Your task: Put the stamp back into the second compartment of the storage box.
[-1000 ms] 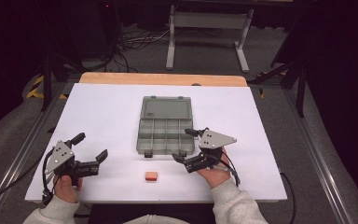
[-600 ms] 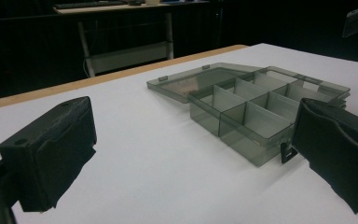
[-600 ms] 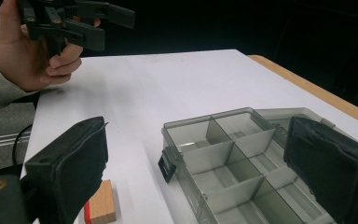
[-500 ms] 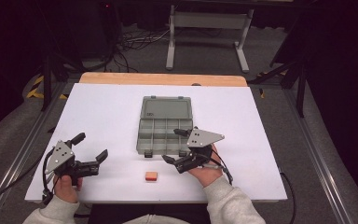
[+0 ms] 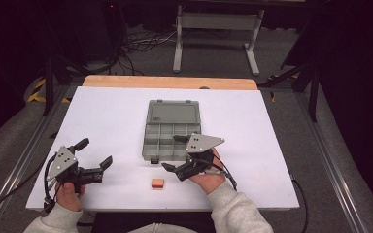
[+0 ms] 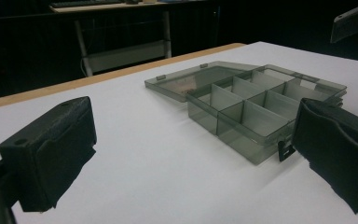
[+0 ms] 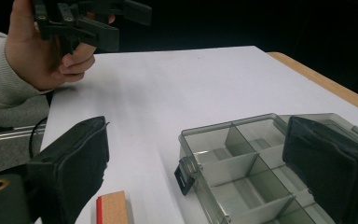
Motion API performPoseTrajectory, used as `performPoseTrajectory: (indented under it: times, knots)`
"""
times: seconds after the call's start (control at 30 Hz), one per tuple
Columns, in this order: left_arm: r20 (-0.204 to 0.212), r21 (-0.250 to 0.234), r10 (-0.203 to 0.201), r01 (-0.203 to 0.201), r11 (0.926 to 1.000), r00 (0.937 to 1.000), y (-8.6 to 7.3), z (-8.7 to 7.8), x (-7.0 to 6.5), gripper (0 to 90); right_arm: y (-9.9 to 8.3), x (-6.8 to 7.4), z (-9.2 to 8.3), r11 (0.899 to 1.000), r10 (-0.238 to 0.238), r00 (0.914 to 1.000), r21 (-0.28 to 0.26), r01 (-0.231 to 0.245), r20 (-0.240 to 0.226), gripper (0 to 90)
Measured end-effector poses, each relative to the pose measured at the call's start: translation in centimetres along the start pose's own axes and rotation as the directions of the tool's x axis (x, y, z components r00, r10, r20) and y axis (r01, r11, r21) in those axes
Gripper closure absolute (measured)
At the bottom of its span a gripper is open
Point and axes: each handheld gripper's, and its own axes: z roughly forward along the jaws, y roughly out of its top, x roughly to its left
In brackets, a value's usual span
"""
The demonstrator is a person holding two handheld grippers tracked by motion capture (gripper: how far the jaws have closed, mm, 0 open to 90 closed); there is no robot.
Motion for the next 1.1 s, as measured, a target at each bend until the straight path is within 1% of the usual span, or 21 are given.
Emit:
performPoseTrajectory:
  times: [0.27, 0.33, 0.47, 0.7, 0.83, 1.0, 1.03, 1.07, 1.1]
  knots:
    - [-0.006, 0.012, 0.002, -0.002, 0.9999, 1.0000, 0.1, 0.0, 0.0, 0.9, 0.3, 0.2, 0.7, 1.000, -0.002, 0.9996, 0.015, 0.003, -0.027, 9.0]
    - [-0.019, 0.021, 0.007, -0.006, 0.9998, 0.9998, 0.2, 0.1, -0.1, 0.8, 0.4, 0.3, 0.9, 1.000, -0.003, 0.9994, 0.021, 0.003, -0.035, 9.4]
    - [-0.008, 0.026, 0.005, -0.005, 0.9997, 1.0000, 0.2, 0.1, -0.1, 0.9, 0.6, 0.4, 1.2, 0.999, -0.009, 0.9985, 0.034, 0.011, -0.053, 10.4]
    - [0.002, 0.026, 0.002, -0.002, 0.9997, 1.0000, 0.2, 0.1, 0.0, 0.9, 0.7, 0.5, 1.5, 0.999, -0.001, 0.9974, 0.054, 0.005, -0.072, 12.1]
    - [0.006, 0.026, 0.001, -0.001, 0.9997, 1.0000, 0.2, 0.1, 0.0, 0.9, 0.9, 0.5, 1.7, 0.997, 0.003, 0.9962, 0.081, 0.004, -0.087, 14.1]
    - [0.008, 0.029, 0.003, -0.004, 0.9996, 1.0000, 0.2, 0.1, 0.0, 0.9, 1.1, 0.6, 2.2, 0.990, 0.006, 0.9927, 0.140, 0.011, -0.120, 17.5]
    - [0.009, 0.028, 0.003, -0.003, 0.9996, 1.0000, 0.2, 0.1, 0.0, 0.9, 1.1, 0.6, 2.3, 0.989, 0.009, 0.9915, 0.149, 0.011, -0.130, 18.3]
    - [0.009, 0.028, 0.003, -0.003, 0.9996, 1.0000, 0.2, 0.1, 0.0, 0.9, 1.1, 0.6, 2.3, 0.989, 0.009, 0.9915, 0.149, 0.011, -0.130, 18.3]
    - [0.012, 0.029, 0.003, -0.004, 0.9996, 0.9999, 0.2, 0.1, 0.0, 0.9, 1.1, 0.6, 2.7, 0.982, 0.018, 0.9875, 0.187, 0.011, -0.157, 19.6]
